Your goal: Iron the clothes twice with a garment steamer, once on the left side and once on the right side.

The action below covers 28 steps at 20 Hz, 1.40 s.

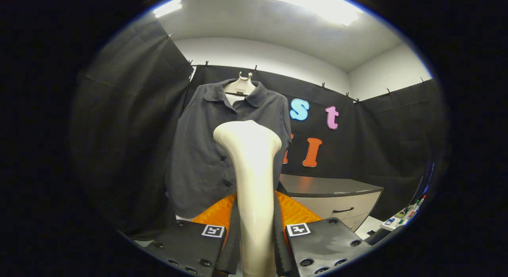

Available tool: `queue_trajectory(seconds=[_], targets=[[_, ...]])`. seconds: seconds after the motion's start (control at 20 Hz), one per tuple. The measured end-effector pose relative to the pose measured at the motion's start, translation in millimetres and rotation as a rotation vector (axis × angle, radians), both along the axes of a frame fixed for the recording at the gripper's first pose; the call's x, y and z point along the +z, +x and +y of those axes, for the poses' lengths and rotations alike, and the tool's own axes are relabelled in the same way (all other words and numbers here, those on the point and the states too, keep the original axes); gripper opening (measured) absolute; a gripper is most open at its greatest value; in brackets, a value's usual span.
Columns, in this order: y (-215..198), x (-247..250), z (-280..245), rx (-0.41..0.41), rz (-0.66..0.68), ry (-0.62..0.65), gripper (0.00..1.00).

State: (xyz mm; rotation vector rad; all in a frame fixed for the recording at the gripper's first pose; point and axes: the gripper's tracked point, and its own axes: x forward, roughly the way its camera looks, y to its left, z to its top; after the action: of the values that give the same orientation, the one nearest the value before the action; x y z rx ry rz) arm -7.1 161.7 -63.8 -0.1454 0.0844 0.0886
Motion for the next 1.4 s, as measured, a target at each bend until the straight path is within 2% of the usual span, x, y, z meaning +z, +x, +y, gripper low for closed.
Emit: queue_trajectory(seconds=[1.4], targets=[[-4.3,-0.3,0.8,0.005,0.003,-0.008,0.43]])
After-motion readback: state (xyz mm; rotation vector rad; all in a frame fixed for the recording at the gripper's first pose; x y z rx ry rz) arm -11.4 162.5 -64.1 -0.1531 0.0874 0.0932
